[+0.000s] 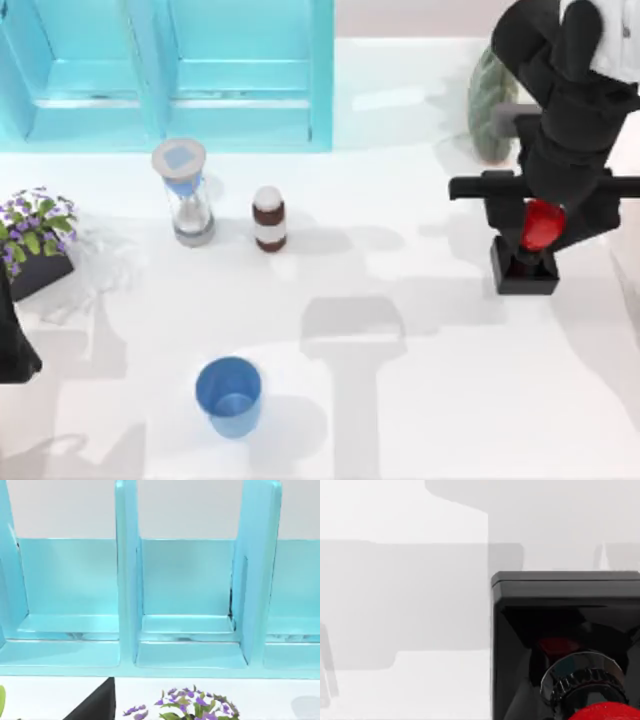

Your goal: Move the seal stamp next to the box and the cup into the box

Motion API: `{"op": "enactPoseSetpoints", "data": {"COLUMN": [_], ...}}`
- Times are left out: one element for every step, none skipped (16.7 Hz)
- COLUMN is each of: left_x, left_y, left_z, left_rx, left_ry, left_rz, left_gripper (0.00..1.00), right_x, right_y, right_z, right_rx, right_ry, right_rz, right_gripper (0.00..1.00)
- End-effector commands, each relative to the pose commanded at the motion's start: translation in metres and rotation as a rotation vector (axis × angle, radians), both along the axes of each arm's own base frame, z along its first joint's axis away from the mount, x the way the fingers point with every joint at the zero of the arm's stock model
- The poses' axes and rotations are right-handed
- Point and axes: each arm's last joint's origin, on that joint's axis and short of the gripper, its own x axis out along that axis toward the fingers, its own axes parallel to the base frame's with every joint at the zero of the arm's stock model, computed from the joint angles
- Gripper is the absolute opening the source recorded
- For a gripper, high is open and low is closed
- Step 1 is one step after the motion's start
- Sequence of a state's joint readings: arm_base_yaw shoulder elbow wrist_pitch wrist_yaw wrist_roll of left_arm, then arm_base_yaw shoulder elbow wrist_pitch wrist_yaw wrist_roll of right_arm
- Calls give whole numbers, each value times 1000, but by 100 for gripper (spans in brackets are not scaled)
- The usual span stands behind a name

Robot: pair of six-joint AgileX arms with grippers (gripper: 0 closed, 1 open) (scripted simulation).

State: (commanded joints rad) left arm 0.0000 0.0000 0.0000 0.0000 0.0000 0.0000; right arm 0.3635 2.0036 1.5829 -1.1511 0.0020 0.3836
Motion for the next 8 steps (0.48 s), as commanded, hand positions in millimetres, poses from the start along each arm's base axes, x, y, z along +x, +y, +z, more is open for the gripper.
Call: {"op": "enactPoseSetpoints", "data": {"left_x": [0, 0, 0, 0, 0, 0, 0, 0], "left_y": [0, 0, 0, 0, 0, 0, 0, 0], "left_z": [0, 0, 0, 0, 0, 0, 0, 0], "left_rx": [0, 0, 0, 0, 0, 0, 0, 0], "left_ry": [0, 0, 0, 0, 0, 0, 0, 0], "left_rz": [0, 0, 0, 0, 0, 0, 0, 0], "left_gripper": [100, 100, 100, 100, 100, 100, 100, 100], "right_x": [0, -1, -3, -5, -7, -8, -8, -8], "right_y": [-12, -25, -37, -46, -53, -56, -56, -56], "right_z": [12, 24, 36, 45, 52, 55, 55, 55], "right_rx": [0, -1, -1, 0, 0, 1, 1, 1], "right_ry": [1, 4, 5, 3, 1, -1, -1, -1], "right_rz": [0, 0, 0, 0, 0, 0, 0, 0], "right_gripper": [0, 0, 0, 0, 0, 0, 0, 0]}}
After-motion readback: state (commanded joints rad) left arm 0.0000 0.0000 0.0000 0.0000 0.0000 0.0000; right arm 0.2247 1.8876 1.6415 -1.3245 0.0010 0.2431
